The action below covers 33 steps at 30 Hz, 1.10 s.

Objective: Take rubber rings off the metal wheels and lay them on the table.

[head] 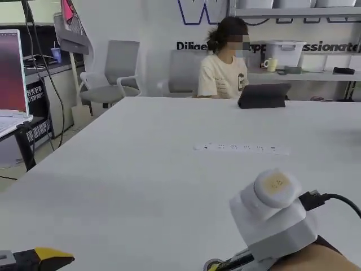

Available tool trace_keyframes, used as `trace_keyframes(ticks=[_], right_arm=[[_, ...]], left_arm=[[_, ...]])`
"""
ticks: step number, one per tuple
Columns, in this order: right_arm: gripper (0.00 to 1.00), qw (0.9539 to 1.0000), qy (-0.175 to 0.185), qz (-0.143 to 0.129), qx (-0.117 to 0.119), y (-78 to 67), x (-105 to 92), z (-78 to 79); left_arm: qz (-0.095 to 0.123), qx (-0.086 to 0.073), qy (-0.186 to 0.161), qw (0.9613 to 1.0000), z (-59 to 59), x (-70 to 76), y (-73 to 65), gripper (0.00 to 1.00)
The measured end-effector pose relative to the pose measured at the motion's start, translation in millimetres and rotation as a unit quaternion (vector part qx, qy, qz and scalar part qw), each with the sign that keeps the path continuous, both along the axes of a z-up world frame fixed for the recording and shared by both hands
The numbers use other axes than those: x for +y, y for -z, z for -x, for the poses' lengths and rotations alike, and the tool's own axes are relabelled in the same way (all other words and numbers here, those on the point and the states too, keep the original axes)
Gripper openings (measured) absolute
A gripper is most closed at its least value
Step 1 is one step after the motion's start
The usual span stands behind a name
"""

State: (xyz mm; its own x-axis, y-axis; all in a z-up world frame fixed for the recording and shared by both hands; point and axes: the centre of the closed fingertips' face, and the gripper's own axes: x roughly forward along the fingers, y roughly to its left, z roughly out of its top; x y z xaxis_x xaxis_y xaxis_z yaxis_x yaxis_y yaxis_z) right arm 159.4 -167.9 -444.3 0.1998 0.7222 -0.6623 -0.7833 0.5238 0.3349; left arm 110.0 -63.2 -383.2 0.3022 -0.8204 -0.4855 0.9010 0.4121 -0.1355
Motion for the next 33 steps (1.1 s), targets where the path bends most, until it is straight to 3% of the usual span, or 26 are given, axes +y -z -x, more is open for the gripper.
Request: trace_keyframes(ticks=[10, 15, 21, 28, 33], right_arm=[[0.06, 0.9978, 0.053, -0.030, -0.024, -18.4, -23.1, -24.8], [0.06, 0.9947, 0.089, -0.047, -0.024, -23.5, -38.9, -35.8], [0.06, 0.9923, 0.104, -0.064, -0.017, -23.4, -50.0, -39.6], [0.09, 0.9917, 0.111, -0.064, -0.006, -13.8, -59.2, -39.0], [0.12, 0.9929, 0.104, -0.057, -0.013, -8.3, -62.5, -38.4]], left_arm=[[0.005, -0.004, 0.000, 1.0000, -0.3, -0.9, -2.6, 0.94], [0.004, -0.004, -0.001, 1.0000, -1.0, 0.2, -2.6, 0.94], [0.003, -0.004, -0.001, 1.0000, -1.7, 0.8, -2.9, 0.93], [0.001, -0.004, 0.002, 1.0000, -2.6, 0.5, -3.1, 0.93], [0.003, -0.008, 0.004, 1.0000, -5.1, -1.3, -6.3, 0.93]])
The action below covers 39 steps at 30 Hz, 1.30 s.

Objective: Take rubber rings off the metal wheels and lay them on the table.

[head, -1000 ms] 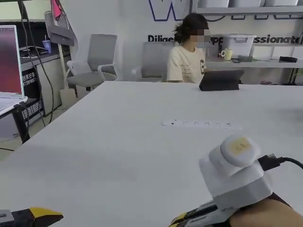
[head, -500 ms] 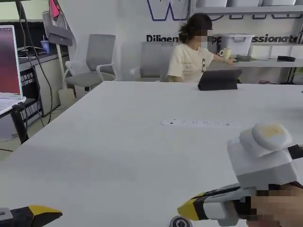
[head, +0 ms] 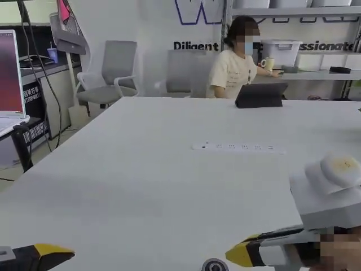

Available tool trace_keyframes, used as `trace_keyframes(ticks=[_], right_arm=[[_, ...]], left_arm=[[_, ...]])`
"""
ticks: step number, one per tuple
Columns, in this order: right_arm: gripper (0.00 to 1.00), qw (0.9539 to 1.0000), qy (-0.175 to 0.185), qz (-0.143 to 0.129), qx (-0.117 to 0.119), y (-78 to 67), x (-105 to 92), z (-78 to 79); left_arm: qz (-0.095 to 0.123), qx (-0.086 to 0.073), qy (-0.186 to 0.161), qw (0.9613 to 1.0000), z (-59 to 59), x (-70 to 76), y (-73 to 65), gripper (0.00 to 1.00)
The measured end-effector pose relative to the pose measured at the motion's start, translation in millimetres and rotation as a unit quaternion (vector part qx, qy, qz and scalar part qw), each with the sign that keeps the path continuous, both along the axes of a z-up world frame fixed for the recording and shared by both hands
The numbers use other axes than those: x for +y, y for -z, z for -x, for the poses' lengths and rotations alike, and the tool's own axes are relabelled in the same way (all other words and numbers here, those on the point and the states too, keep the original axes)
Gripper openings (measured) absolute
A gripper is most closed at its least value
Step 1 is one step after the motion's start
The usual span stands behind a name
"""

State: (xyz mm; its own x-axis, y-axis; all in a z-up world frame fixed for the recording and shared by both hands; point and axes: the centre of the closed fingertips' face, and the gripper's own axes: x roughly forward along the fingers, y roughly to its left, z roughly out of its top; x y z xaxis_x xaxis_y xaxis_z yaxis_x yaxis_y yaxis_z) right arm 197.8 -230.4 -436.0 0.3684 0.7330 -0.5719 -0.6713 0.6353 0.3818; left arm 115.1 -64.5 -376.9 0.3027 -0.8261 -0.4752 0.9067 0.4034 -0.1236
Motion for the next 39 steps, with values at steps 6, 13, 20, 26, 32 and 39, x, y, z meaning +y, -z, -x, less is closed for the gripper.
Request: trace_keyframes(ticks=[6, 13, 20, 26, 32, 39], right_arm=[[0.17, 0.9988, -0.028, 0.036, -0.016, 13.5, -3.6, 4.2], [0.24, 0.9957, -0.056, 0.066, -0.035, 24.9, -2.7, 7.6], [0.32, 0.9943, -0.063, 0.071, -0.048, 31.4, -3.1, 6.5], [0.32, 0.9930, -0.074, 0.077, -0.050, 36.8, -0.9, 8.9], [0.32, 0.9914, -0.086, 0.079, -0.060, 38.9, 3.7, 10.4], [0.31, 0.9892, -0.096, 0.089, -0.065, 42.0, 4.9, 11.9]], left_arm=[[0.012, -0.019, 0.004, 0.9997, -11.0, -7.8, -15.3, 0.91], [0.012, -0.050, 0.015, 0.9986, -27.1, -19.3, -33.3, 0.89], [0.011, -0.077, 0.032, 0.9964, -43.3, -38.1, -50.4, 0.86], [0.002, -0.100, 0.056, 0.9934, -54.4, -57.5, -57.7, 0.83], [-0.005, -0.121, 0.081, 0.9894, -63.4, -79.0, -61.7, 0.78], [0.019, -0.138, 0.093, 0.9858, -75.7, -107.2, -68.5, 0.72]])
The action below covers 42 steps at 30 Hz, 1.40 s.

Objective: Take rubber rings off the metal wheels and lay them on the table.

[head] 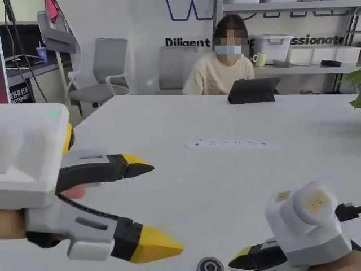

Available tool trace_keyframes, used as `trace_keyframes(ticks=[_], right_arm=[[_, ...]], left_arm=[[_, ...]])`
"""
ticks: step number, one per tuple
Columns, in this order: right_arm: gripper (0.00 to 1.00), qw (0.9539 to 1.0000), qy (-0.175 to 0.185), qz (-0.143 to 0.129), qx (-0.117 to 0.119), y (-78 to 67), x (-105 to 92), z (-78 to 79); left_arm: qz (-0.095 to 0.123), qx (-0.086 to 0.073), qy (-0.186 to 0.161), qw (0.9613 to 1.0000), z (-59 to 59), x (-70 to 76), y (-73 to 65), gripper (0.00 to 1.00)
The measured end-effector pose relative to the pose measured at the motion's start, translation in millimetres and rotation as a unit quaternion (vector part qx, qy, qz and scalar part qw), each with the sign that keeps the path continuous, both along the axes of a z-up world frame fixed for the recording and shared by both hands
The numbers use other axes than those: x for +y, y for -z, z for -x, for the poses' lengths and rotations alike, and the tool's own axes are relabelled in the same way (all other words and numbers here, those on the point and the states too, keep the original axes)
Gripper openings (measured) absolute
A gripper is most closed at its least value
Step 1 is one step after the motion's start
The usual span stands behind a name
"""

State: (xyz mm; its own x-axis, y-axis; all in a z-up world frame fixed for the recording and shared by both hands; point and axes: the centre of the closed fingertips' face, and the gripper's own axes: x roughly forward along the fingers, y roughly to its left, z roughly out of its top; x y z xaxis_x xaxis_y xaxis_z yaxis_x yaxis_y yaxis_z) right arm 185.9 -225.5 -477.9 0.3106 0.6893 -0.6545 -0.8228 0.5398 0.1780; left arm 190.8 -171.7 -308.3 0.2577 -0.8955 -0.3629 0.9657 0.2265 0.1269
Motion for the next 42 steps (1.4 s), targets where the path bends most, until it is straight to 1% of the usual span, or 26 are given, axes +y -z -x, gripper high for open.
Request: trace_keyframes(ticks=[4, 8, 11, 13, 16, 17, 18, 20, 24, 25, 28, 29, 30, 32, 33, 35, 37, 40, 42], right_arm=[[0.30, 1.0000, 0.002, -0.003, -0.002, -0.5, 0.4, -1.2], [0.29, 1.0000, 0.002, -0.005, -0.004, -0.6, 1.3, -1.2], [0.29, 1.0000, -0.001, -0.002, -0.005, 0.0, 1.8, -0.7], [0.28, 1.0000, -0.002, -0.001, -0.006, 0.1, 1.9, -0.3], [0.28, 1.0000, -0.002, -0.002, -0.006, 0.0, 2.0, -0.3], [0.28, 1.0000, -0.002, -0.002, -0.006, 0.0, 2.0, -0.2], [0.28, 1.0000, -0.002, -0.002, -0.006, 0.1, 2.2, -0.1], [0.27, 1.0000, -0.003, -0.003, -0.007, 0.0, 2.6, -0.2], [0.27, 1.0000, -0.004, -0.003, -0.007, 1.2, 3.5, 0.1], [0.27, 1.0000, -0.004, -0.003, -0.007, 1.4, 3.7, 0.3], [0.27, 1.0000, -0.005, -0.003, -0.007, 1.9, 4.1, 0.2], [0.27, 1.0000, -0.005, -0.002, -0.007, 2.0, 3.9, 0.1], [0.26, 1.0000, -0.005, -0.002, -0.007, 2.1, 3.8, 0.0], [0.26, 1.0000, -0.005, -0.002, -0.008, 1.9, 3.7, 0.1], [0.26, 1.0000, -0.005, -0.002, -0.008, 2.2, 3.5, -0.1], [0.26, 1.0000, -0.005, 0.000, -0.008, 2.6, 3.2, -0.2], [0.25, 0.9999, -0.006, 0.001, -0.009, 2.7, 3.4, -0.2], [0.25, 0.9999, -0.007, 0.001, -0.010, 2.5, 4.1, -0.3], [0.25, 0.9999, -0.008, 0.001, -0.010, 2.5, 4.8, -0.2]], left_arm=[[0.003, -0.008, 0.001, 1.0000, -7.2, -13.4, 1.9, 0.68], [0.002, -0.005, 0.012, 0.9999, -10.2, -28.8, 10.3, 0.63], [-0.007, -0.002, 0.019, 0.9998, -10.7, -37.9, 22.9, 0.60], [-0.013, 0.000, 0.021, 0.9997, -10.3, -40.8, 32.9, 0.59], [-0.018, 0.010, 0.021, 0.9996, -10.8, -43.1, 46.3, 0.56], [-0.021, 0.012, 0.021, 0.9995, -10.9, -43.1, 48.7, 0.54], [-0.028, 0.014, 0.022, 0.9993, -10.8, -43.1, 55.3, 0.53], [-0.034, 0.017, 0.021, 0.9991, -11.2, -43.3, 64.7, 0.50], [-0.043, 0.033, 0.016, 0.9984, -12.7, -43.8, 83.6, 0.45], [-0.045, 0.034, 0.016, 0.9983, -12.9, -44.2, 87.3, 0.43], [-0.063, 0.030, 0.015, 0.9974, -15.2, -45.3, 103.1, 0.35], [-0.067, 0.031, 0.015, 0.9971, -15.5, -45.9, 107.0, 0.34], [-0.070, 0.034, 0.015, 0.9969, -15.7, -46.8, 110.6, 0.33], [-0.082, 0.048, 0.016, 0.9954, -14.2, -47.7, 121.7, 0.32], [-0.087, 0.050, 0.015, 0.9948, -14.0, -48.1, 126.8, 0.32], [-0.088, 0.051, 0.015, 0.9946, -13.0, -48.9, 131.3, 0.31], [-0.091, 0.056, 0.015, 0.9941, -11.7, -49.2, 136.1, 0.28], [-0.093, 0.059, 0.013, 0.9938, -12.8, -49.3, 140.5, 0.25], [-0.096, 0.061, 0.012, 0.9934, -12.6, -49.4, 143.2, 0.20]])
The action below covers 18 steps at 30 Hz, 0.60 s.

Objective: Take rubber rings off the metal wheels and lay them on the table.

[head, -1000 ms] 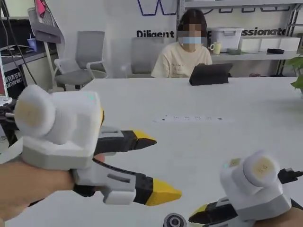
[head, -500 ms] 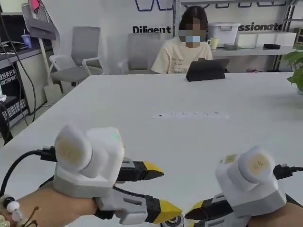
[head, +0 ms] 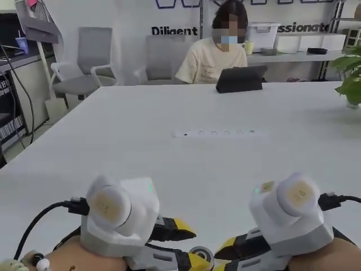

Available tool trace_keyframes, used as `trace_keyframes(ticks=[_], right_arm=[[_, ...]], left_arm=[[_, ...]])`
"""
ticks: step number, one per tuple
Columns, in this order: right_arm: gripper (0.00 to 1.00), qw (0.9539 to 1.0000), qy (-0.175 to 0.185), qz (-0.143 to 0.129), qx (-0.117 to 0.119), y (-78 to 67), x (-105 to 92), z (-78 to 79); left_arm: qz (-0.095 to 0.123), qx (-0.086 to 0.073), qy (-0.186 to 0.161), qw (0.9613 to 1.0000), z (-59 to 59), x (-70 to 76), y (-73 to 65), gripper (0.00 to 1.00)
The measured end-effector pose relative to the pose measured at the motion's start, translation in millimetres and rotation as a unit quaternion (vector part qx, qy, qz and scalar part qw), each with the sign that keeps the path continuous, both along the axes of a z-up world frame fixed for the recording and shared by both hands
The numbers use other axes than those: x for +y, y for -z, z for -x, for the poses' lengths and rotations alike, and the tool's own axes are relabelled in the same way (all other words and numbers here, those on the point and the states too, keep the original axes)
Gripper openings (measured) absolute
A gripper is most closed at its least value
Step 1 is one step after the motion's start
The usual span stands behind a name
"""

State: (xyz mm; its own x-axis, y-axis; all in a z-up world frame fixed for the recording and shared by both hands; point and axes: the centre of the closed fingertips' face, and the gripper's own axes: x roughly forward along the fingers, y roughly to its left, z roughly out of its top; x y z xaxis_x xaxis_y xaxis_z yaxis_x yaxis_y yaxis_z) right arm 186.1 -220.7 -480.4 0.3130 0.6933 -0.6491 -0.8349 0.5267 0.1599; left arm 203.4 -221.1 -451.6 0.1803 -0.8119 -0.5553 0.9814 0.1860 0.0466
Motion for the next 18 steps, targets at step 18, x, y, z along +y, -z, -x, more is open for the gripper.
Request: trace_keyframes(ticks=[18], right_arm=[[0.23, 1.0000, -0.006, 0.006, -0.005, 1.5, 2.1, 0.6]], left_arm=[[0.008, 0.018, -0.011, 0.9997, 5.9, 0.4, 9.2, 0.11]])
